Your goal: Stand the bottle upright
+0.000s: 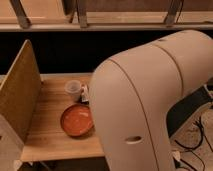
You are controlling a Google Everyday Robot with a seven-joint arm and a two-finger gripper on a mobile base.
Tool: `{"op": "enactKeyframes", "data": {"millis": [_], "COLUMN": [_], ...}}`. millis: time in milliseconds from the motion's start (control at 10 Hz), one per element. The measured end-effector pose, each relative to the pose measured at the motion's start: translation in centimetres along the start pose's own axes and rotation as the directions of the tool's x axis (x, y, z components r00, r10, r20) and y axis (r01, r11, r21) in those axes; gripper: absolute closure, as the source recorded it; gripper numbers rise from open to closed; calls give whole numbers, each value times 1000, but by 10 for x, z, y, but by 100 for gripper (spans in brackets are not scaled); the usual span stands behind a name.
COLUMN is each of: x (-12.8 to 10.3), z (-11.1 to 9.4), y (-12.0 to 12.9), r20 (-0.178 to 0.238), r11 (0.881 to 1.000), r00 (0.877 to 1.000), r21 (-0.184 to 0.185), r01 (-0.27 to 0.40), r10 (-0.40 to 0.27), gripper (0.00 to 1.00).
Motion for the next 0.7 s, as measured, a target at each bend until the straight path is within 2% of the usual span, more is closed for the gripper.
{"op": "enactKeyframes", "data": {"millis": [300, 700], "x": [1, 17], "z": [0, 10], "y": [-1, -18], "r20": [-12, -120], "r11": [1000, 999], "r00": [1000, 993], "r21": [2, 48], "r01": [-3, 6], "r10": [3, 0], "gripper": [100, 100]}}
